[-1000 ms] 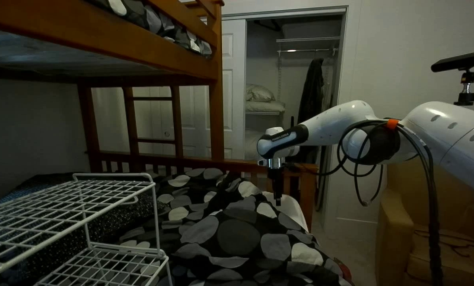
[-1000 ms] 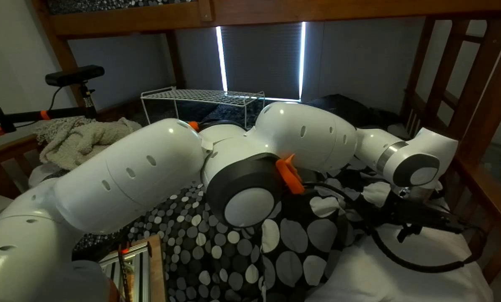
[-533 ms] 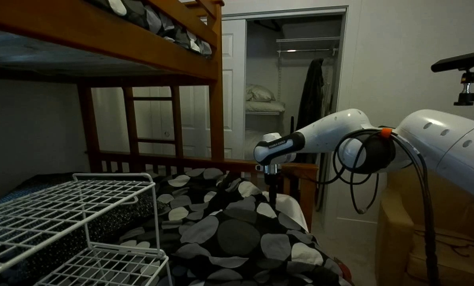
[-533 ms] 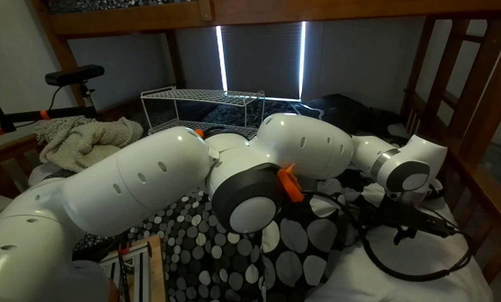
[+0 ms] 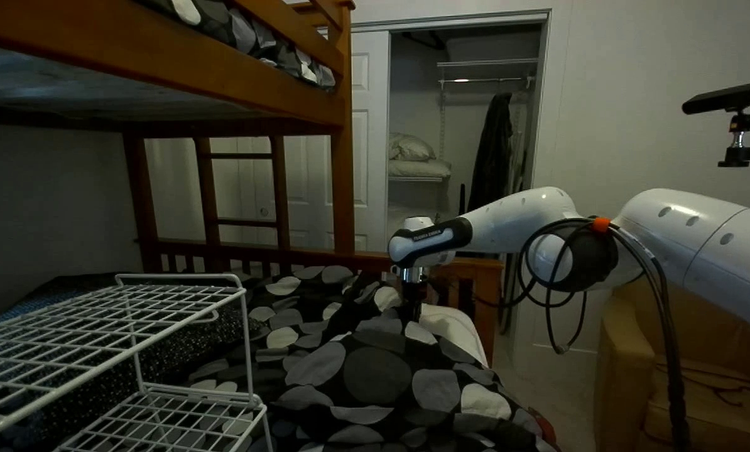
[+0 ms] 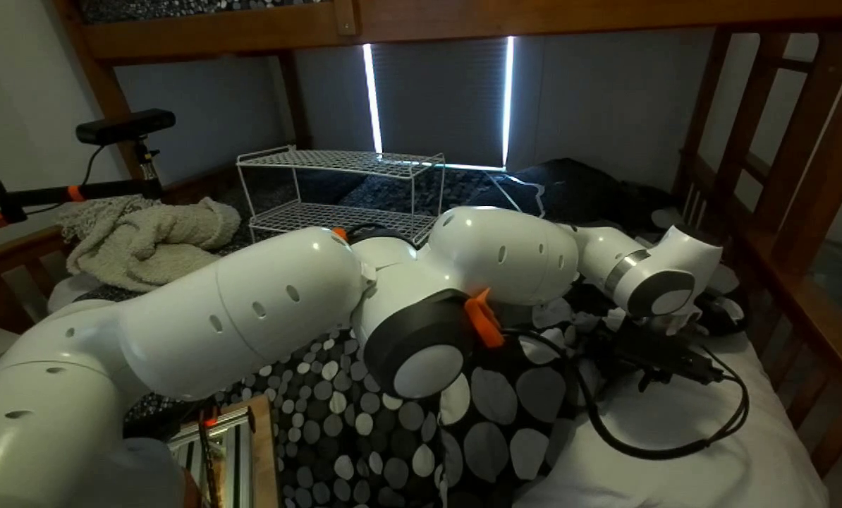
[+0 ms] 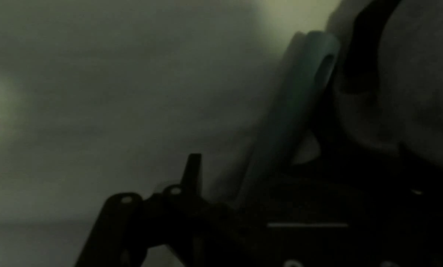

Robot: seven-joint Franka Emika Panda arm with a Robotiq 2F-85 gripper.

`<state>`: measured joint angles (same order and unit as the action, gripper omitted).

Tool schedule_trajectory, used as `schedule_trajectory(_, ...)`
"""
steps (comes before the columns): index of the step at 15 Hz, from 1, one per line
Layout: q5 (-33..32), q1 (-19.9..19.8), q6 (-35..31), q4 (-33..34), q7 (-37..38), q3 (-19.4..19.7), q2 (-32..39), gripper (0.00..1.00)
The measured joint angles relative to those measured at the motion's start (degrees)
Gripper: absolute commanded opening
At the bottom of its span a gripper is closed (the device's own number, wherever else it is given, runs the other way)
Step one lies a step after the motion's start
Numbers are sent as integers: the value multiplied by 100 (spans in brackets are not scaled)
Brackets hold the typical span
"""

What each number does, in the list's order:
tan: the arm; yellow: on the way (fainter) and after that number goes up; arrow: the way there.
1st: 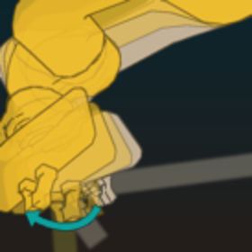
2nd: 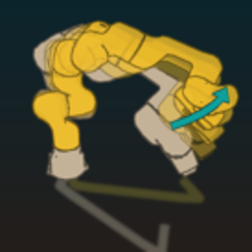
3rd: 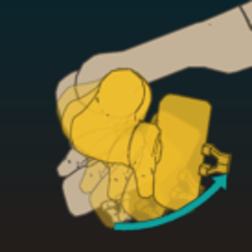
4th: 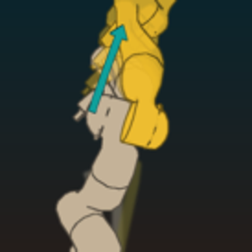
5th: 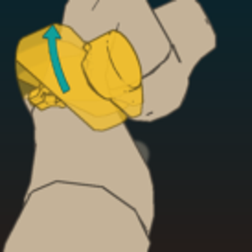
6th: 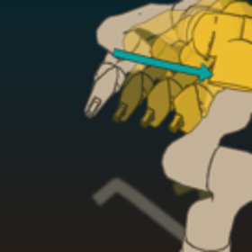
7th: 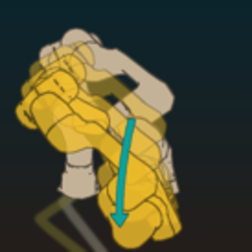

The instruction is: Pick up the bottom right corner of the black comforter and unfold it diagonally, pick up the lint roller and put it on top of the black comforter

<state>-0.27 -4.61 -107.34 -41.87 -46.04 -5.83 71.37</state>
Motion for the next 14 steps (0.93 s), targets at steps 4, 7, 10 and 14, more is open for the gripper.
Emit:
schedule_trajectory(4,181,19,105,128,20,-242,37,100)
schedule_trajectory(7,127,35,137,206,102,-200,37,100)
schedule_trajectory(10,-54,75,149,326,224,27,-5,100)
schedule_trajectory(14,-197,72,261,438,264,244,-52,100)
